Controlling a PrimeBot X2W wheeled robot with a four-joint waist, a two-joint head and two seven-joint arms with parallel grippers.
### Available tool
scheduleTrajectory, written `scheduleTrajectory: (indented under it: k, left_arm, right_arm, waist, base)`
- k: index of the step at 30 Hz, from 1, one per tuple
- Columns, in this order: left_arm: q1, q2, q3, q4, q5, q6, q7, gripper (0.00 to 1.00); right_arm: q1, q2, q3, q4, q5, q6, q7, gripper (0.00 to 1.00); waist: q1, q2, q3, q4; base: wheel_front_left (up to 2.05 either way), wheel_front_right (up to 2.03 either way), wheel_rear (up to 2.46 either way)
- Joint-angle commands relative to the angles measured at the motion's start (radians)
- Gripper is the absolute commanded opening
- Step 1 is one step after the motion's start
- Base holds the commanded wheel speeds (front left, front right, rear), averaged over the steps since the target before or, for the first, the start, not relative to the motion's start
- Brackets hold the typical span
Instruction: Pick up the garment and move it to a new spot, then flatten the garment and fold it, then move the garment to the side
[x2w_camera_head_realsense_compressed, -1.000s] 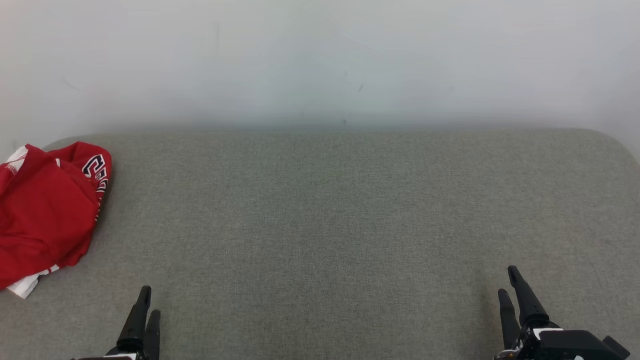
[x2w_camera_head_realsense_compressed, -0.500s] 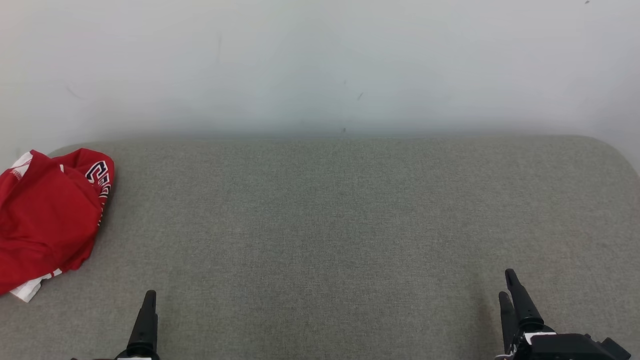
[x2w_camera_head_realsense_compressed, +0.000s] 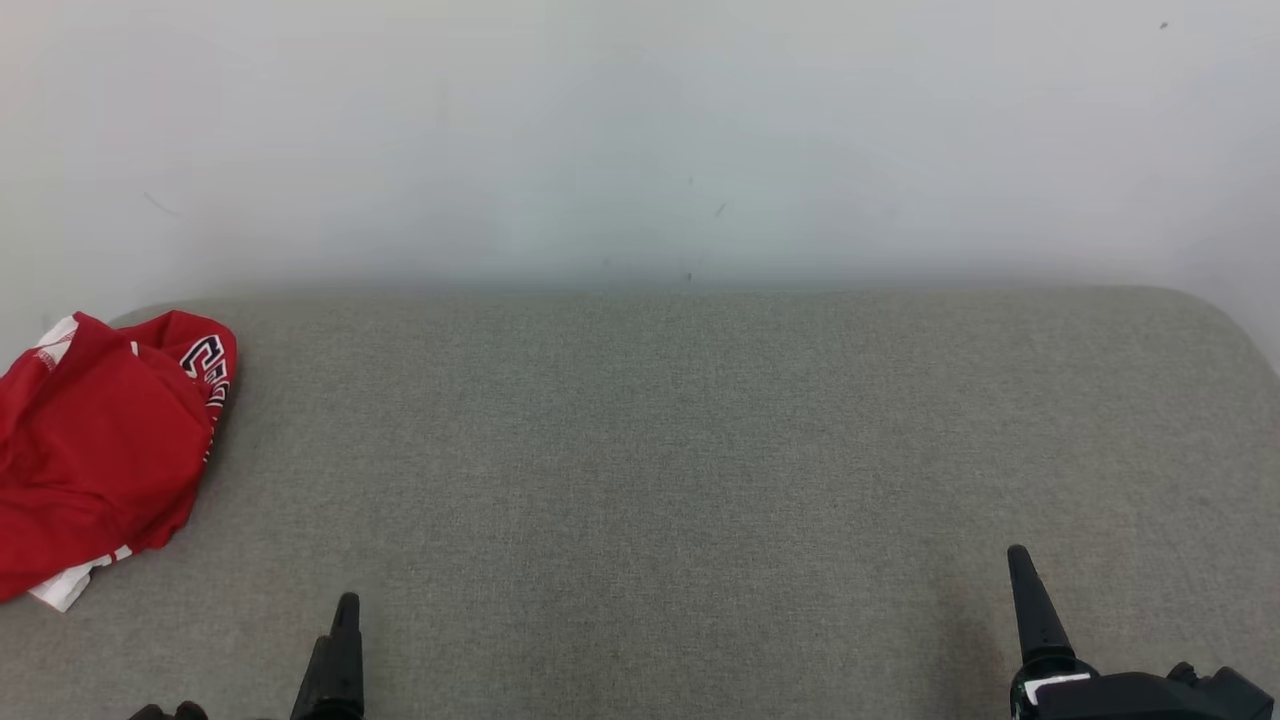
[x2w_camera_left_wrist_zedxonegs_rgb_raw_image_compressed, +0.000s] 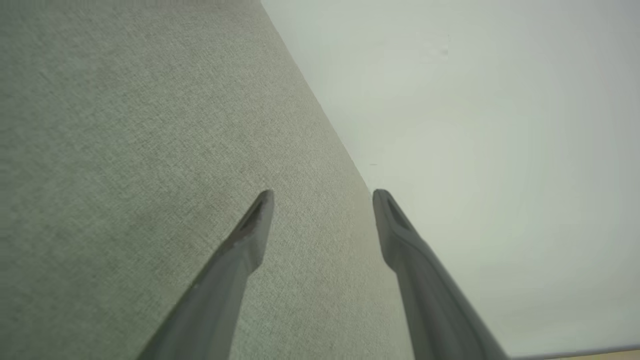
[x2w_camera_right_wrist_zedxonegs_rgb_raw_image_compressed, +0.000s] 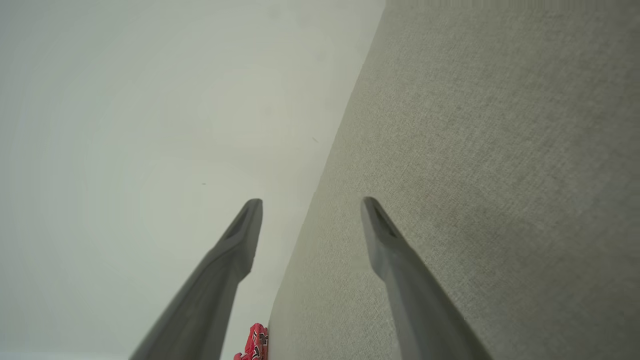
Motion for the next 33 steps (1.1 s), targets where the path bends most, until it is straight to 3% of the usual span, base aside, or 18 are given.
scheduleTrajectory:
  k: [1,14,33]
  left_arm:
    - [0.004,0.006,-0.013,-0.018,0.065,0.002,-0.014,1.0]
    - [0.011,0.021,-0.052,-0.034,0.333,0.015,-0.065,1.0]
    - [0.028,0.05,-0.086,-0.03,0.588,0.042,-0.129,1.0]
  right_arm:
    - [0.0,-0.004,0.0,-0.011,-0.052,0.004,-0.011,1.0]
    - [0.008,-0.005,0.028,0.002,-0.374,0.005,-0.052,1.0]
    - [0.032,-0.006,0.01,0.002,-0.647,0.006,-0.061,1.0]
  waist:
    - [0.0,0.0,-0.003,0.001]
    - [0.0,0.0,-0.013,0.007]
    - [0.0,0.0,-0.031,0.014]
  base:
    - [0.0,0.0,0.0]
    - [0.0,0.0,0.0]
    - [0.0,0.0,0.0]
